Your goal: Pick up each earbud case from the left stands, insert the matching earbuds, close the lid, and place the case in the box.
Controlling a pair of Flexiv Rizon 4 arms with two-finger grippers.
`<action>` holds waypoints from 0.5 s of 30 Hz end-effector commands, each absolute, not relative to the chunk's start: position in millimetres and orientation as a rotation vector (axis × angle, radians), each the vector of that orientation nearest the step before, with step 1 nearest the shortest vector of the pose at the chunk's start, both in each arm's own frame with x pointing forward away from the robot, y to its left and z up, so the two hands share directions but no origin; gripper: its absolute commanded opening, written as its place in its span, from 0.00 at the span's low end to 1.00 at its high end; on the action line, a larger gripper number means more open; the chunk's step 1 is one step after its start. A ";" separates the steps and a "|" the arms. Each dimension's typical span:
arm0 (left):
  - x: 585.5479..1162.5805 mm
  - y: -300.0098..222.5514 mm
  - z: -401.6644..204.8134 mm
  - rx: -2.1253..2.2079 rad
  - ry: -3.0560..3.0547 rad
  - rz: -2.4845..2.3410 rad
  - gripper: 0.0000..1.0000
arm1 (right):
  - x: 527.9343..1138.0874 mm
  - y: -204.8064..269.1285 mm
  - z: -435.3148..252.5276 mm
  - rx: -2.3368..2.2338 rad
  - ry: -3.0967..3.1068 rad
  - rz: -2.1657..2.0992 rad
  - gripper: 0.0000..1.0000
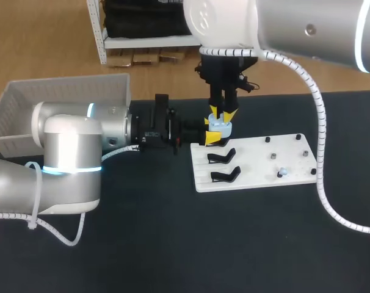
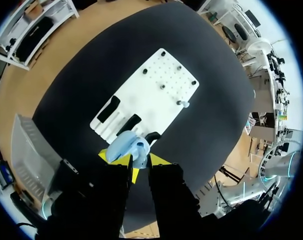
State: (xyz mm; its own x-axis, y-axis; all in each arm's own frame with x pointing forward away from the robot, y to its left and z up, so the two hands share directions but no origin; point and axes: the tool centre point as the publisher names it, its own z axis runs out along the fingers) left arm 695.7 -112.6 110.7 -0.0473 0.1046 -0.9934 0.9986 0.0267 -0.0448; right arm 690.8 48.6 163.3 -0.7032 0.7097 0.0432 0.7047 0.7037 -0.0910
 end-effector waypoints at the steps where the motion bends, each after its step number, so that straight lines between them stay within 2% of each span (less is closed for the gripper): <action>1: 696.7 -112.7 109.9 1.246 1.330 -1.176 0.00 | 691.3 47.8 162.7 -1.184 -2.825 0.109 0.00; 15: 696.7 -112.7 109.9 1.246 1.330 -1.176 0.00 | 693.4 45.2 158.2 -1.198 -2.825 0.130 0.00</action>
